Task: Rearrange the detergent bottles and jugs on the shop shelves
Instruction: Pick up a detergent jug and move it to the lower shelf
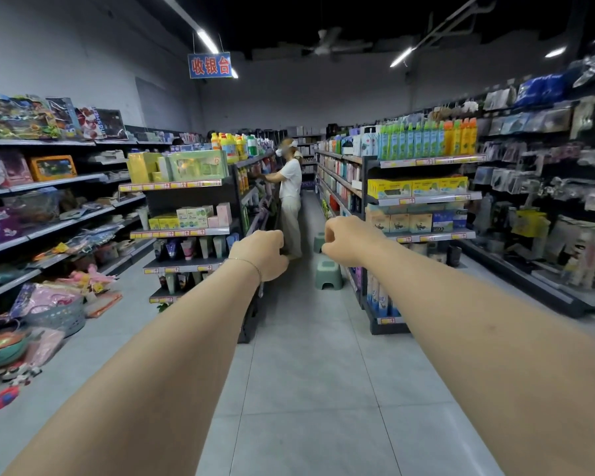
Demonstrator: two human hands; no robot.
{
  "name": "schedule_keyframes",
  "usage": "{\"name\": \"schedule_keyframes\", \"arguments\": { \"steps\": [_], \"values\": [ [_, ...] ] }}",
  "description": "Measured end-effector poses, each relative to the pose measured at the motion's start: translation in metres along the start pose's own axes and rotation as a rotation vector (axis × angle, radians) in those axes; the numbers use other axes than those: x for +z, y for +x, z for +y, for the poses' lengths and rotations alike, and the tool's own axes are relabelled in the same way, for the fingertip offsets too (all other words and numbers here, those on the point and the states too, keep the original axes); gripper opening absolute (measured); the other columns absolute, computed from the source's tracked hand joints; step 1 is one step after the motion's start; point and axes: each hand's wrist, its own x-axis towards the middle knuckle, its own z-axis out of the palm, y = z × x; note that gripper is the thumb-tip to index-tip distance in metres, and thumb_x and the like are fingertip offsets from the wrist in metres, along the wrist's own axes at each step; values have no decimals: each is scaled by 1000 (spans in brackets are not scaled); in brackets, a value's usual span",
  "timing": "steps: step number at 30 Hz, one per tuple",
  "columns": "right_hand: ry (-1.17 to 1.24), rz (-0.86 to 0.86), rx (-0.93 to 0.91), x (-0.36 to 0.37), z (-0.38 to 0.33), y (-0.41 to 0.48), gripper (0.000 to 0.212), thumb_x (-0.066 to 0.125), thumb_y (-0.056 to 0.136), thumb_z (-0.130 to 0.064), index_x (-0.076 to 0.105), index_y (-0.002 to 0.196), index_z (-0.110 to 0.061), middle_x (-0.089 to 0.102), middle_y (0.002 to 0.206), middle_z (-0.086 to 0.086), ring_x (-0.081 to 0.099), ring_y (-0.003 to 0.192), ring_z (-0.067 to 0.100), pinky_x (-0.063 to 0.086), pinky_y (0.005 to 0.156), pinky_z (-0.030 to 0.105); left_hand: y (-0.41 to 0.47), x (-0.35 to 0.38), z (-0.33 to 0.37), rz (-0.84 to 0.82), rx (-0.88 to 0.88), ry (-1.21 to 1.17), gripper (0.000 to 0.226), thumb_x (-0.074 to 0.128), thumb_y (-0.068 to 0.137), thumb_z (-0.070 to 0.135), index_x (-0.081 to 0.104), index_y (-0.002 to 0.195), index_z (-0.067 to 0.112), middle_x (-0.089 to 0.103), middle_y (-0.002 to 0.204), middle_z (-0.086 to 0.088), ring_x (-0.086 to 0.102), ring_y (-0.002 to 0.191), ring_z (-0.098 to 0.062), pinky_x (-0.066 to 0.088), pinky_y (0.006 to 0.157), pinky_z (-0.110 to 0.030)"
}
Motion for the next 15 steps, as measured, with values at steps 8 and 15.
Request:
{"name": "schedule_keyframes", "arguments": {
  "steps": [8,15],
  "values": [
    [73,60,20,0,79,152,17,49,87,-25,55,99,-16,60,102,8,58,91,30,51,81,41,175,28,19,-25,17,-31,32,51,90,31,53,118,17,60,115,-10,58,98,-33,52,88,-45],
    [130,-28,-24,40,113,274,20,50,88,-24,58,104,-15,61,107,8,58,96,28,51,82,39,289,78,-7,-42,-17,-5,36,50,91,28,51,125,17,60,120,-9,58,105,-32,51,88,-42]
  ]
}}
